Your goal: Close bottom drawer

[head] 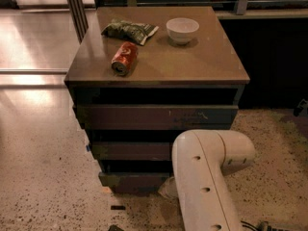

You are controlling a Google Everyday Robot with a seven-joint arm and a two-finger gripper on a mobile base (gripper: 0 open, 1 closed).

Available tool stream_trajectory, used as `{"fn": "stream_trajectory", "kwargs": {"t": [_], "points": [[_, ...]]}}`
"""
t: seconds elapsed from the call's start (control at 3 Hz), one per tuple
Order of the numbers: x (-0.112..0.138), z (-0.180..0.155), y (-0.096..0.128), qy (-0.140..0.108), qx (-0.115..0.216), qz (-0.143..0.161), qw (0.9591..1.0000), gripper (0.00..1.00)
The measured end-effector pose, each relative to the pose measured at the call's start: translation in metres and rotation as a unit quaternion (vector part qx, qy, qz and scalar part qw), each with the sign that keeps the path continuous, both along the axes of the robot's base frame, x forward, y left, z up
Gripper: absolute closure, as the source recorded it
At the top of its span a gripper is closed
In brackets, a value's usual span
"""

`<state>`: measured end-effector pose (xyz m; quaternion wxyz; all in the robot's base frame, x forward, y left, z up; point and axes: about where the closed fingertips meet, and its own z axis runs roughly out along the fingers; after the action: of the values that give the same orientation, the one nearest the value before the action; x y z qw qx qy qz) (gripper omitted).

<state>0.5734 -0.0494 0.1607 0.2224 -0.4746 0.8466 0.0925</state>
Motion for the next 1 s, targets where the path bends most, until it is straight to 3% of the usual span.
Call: {"fn": "stream_trajectory", "kwargs": {"t": [0.33,0.67,1.0], "points": [[-0.038,-0.017,-0.037,0.003,-0.086,0.028,0.9959,1.00],[-0.039,-0.006,-0.064,-0.011,-0.138,0.029,0.9899,1.00],[-0.016,0.001,-0.030,-0.020,-0.070,-0.009,0.9973,1.00]]}}
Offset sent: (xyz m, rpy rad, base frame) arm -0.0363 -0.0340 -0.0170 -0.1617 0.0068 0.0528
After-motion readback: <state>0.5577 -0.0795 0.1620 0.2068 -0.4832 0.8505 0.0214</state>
